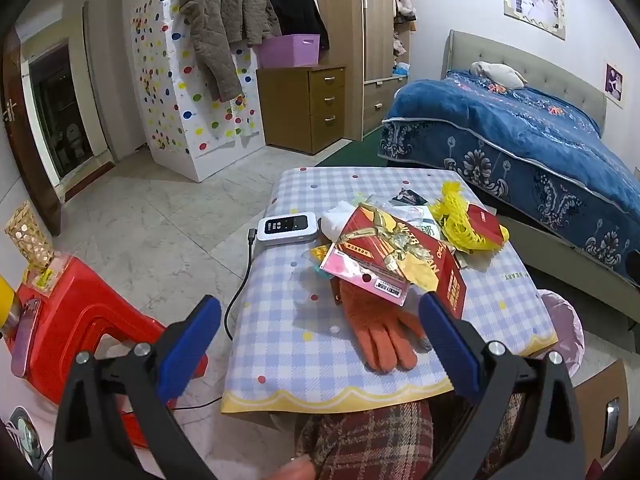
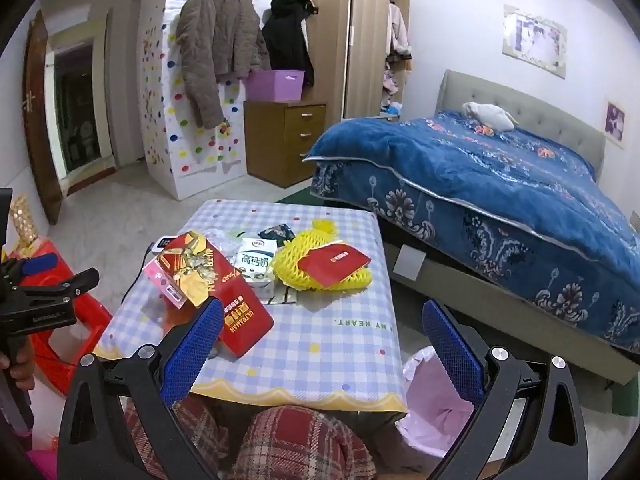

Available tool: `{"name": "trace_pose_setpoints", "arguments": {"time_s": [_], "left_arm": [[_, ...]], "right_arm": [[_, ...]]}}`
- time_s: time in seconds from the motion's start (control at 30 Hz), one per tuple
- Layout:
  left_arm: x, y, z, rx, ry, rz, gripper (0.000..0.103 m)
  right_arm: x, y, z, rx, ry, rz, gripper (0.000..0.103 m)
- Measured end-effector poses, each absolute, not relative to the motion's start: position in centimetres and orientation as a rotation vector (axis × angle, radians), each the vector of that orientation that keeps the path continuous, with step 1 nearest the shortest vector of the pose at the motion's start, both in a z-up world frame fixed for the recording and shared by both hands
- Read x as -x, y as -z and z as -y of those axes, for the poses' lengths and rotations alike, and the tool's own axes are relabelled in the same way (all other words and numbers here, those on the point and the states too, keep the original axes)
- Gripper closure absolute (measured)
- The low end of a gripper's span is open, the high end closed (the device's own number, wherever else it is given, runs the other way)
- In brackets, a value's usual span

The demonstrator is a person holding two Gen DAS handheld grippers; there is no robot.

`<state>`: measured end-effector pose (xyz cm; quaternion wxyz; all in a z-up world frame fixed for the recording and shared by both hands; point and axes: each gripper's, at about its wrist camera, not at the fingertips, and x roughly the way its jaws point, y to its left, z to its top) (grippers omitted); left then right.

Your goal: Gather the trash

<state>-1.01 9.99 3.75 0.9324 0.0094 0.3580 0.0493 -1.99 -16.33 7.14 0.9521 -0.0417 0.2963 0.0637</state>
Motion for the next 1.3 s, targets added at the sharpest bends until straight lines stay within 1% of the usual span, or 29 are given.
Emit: {"name": "trace_pose_setpoints", "arguments": {"time_s": [1.3], "left_arm": [[1.02,-3.39,-9.67,-0.027,-0.100,-0.740,0.007]], "right_arm": [[1.63,-6.41,16.87,0.060,-0.127,-0.625,0.006]]}}
